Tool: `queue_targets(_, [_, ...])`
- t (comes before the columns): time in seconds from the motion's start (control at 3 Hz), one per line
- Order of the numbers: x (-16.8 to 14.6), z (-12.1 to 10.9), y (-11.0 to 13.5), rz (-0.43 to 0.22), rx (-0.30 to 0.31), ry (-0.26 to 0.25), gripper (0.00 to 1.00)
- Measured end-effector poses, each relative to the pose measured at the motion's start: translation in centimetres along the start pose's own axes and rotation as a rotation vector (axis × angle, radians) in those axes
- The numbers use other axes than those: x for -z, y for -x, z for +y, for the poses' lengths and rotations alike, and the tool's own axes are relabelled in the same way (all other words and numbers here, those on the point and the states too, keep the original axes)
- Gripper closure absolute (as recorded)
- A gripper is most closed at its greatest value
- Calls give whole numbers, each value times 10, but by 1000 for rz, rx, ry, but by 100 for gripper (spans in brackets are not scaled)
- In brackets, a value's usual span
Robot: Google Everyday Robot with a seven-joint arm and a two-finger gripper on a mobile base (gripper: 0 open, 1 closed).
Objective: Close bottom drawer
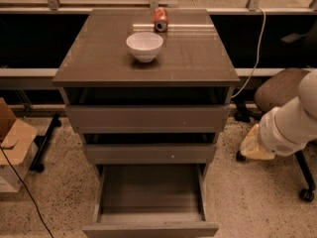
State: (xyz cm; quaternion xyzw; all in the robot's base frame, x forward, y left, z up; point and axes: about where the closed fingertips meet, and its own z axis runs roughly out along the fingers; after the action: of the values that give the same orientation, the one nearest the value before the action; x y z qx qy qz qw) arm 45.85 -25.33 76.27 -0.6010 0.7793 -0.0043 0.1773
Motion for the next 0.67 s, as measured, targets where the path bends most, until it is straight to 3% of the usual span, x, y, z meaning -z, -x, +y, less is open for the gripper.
queue_targets(0.67, [-64, 30, -25, -37, -41, 81, 100])
